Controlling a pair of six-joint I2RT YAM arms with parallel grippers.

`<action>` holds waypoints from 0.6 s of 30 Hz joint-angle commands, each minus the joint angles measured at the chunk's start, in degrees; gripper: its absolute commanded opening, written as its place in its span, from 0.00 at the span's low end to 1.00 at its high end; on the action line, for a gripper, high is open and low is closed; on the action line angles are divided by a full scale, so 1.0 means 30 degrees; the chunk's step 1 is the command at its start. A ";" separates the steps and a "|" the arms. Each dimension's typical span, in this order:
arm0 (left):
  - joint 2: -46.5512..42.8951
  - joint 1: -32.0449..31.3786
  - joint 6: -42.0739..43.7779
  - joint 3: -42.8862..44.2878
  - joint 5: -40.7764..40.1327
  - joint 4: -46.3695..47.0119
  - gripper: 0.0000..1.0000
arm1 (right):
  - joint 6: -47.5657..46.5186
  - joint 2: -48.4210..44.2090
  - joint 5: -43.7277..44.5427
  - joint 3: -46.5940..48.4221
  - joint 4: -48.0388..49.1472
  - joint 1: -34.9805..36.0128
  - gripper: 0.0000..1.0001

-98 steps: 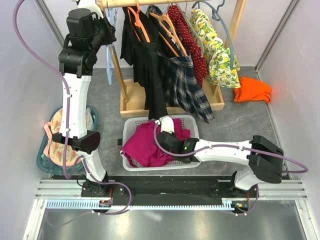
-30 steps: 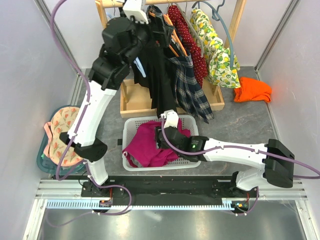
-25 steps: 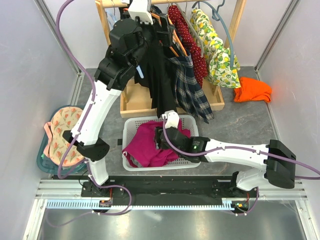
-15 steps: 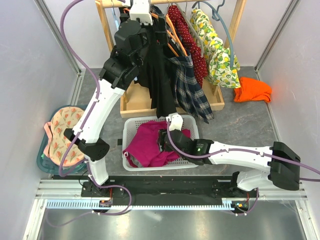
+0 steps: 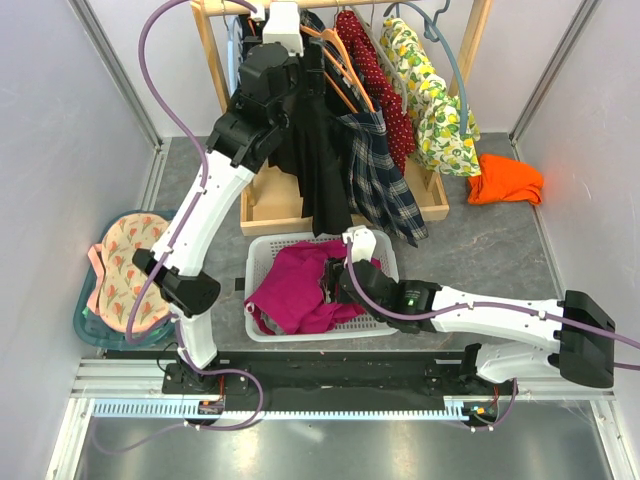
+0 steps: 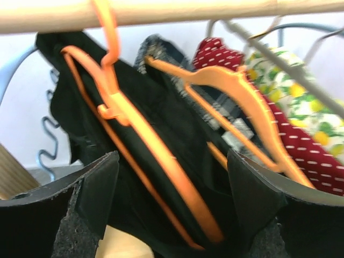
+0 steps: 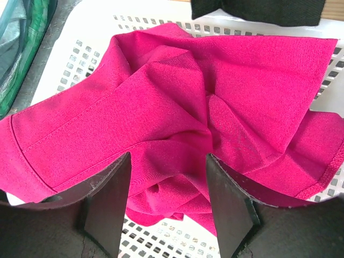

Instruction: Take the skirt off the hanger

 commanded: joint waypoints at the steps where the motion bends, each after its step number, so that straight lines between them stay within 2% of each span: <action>1: 0.0201 0.1227 0.0204 -0.0548 0.0143 -0.0043 0.82 | 0.0213 -0.0543 0.0333 0.0029 -0.0003 0.0102 0.64; 5: -0.0120 0.2021 -0.0440 -0.0636 0.0934 -0.0718 0.67 | 0.0242 -0.0660 0.0363 -0.0059 -0.0033 0.0073 0.64; 6: -0.0179 0.2080 -0.0470 -0.0723 0.1254 -0.0805 0.59 | 0.0300 -0.0631 0.0392 -0.0088 0.0025 0.0073 0.64; 8: -0.0267 0.2081 -0.0528 -0.0724 0.1432 -0.0893 0.51 | 0.0329 -0.0427 0.0305 -0.0060 -0.0004 0.0073 0.64; 9: -0.0268 0.2081 -0.0529 -0.0724 0.1752 -0.0894 0.43 | 0.0329 -0.0368 0.0304 -0.0030 0.0025 0.0073 0.64; 11: -0.0297 0.2081 -0.0645 -0.0636 0.1989 -0.1040 0.38 | 0.0359 -0.0280 0.0246 -0.0030 0.0055 0.0073 0.64; 12: -0.0268 0.2081 -0.0704 -0.0578 0.2106 -0.1041 0.30 | 0.0417 -0.0280 0.0275 -0.0059 0.0055 0.0044 0.64; 14: -0.0239 0.2081 -0.0734 -0.0490 0.2165 -0.1041 0.24 | 0.0476 -0.0338 0.0275 -0.0118 0.0113 0.0073 0.64; 15: -0.0239 0.2081 -0.0676 -0.0403 0.2194 -0.1099 0.17 | 0.0476 -0.0338 0.0275 -0.0176 0.0084 0.0102 0.64; 18: -0.0384 0.2110 -0.0617 -0.0169 0.2340 -0.1099 0.08 | 0.0476 -0.0484 0.0275 -0.0323 0.0113 0.0073 0.63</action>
